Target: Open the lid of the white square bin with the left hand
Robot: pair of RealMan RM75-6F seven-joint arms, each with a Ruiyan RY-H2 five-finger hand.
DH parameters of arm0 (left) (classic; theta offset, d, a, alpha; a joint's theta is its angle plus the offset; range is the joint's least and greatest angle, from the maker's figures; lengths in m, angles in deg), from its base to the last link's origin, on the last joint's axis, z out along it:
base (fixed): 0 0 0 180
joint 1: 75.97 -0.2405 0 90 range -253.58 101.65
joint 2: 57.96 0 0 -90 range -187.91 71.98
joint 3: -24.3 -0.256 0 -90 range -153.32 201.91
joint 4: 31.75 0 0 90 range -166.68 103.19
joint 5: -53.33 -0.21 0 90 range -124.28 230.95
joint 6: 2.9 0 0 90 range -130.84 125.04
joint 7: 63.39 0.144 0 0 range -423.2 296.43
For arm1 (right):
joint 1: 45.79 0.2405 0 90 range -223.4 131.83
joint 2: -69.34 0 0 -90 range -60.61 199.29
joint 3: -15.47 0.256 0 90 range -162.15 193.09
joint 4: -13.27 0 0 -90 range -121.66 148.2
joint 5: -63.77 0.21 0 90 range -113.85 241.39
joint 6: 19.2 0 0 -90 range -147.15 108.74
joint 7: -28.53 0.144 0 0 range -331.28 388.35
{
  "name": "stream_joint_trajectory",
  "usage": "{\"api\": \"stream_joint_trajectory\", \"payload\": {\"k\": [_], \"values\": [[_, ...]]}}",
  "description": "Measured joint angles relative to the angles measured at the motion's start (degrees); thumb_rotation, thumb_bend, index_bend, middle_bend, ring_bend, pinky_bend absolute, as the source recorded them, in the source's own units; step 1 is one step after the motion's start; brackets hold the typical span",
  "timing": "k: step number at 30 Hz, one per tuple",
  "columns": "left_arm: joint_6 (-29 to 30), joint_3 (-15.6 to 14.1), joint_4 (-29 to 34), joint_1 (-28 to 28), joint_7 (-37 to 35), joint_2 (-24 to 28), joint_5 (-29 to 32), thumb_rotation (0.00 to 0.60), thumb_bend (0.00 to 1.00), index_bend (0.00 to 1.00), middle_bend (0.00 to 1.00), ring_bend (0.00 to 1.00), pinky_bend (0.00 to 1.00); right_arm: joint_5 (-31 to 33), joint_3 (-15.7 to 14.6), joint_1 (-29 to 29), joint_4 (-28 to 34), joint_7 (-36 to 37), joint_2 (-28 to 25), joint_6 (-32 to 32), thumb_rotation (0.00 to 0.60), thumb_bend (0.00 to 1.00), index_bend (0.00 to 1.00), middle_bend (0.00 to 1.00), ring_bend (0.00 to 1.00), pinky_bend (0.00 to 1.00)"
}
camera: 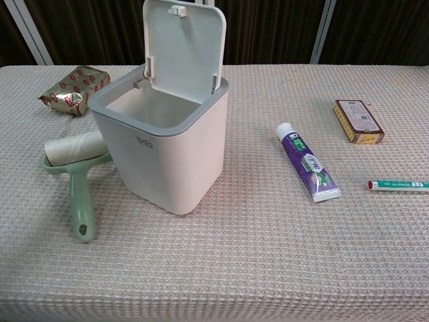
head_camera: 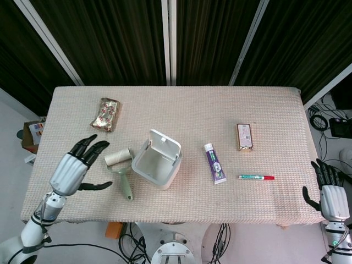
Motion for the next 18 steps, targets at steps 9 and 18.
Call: {"api": "stream_joint_trajectory", "payload": {"k": [9, 18], "values": [[-0.13, -6.52, -11.18, -10.11, -10.27, 0.61, 7.57, 0.284, 0.11, 0.10, 0.13, 0.07, 0.21, -0.20, -1.48, -1.48, 2.91, -3.69, -0.87, 0.18, 0.600, 0.33, 0.00, 0.00, 0.00, 0.00], [3.66, -6.77, -14.94, -14.37, -11.84, -0.35, 7.38, 0.285, 0.11, 0.10, 0.13, 0.07, 0.21, 0.02, -2.99, -2.85, 8.30, -9.12, -3.03, 1.82, 0.600, 0.33, 0.00, 0.00, 0.00, 0.00]]}}
